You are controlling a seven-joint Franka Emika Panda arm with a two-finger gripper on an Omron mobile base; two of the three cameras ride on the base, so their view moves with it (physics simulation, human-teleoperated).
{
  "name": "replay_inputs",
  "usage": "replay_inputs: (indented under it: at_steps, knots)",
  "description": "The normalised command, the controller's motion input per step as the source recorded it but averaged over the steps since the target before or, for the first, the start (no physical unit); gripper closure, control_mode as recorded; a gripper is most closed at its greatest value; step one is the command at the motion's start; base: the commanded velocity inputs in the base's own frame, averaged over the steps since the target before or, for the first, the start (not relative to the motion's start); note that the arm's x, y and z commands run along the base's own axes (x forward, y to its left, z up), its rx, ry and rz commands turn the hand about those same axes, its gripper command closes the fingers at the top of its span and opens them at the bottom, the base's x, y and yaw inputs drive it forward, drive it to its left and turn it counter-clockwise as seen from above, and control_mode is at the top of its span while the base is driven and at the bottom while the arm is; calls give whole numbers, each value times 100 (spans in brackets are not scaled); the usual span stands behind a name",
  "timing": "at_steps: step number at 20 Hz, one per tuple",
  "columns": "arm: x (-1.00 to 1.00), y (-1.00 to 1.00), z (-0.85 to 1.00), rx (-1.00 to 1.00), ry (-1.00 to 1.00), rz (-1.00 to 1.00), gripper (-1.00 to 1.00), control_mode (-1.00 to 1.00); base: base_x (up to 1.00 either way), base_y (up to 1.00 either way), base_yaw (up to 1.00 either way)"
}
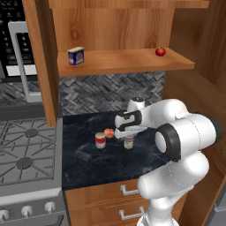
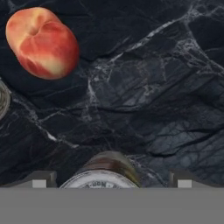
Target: Pick the cans from the counter and place them in their designated side in the cabinet.
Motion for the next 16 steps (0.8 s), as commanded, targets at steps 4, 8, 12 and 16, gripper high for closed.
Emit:
replay_inputs:
  at_steps: [4, 8, 12, 16]
  knots:
    - [11, 9, -14, -1, 0, 0, 100, -100, 0, 0, 0]
    - [0, 0, -1, 0, 0, 0, 100, -100, 0, 0, 0]
    - [-4, 0, 1, 0, 0, 0, 100, -100, 0, 0, 0]
    - [-8, 0, 15, 0, 0, 0, 100, -100, 0, 0, 0]
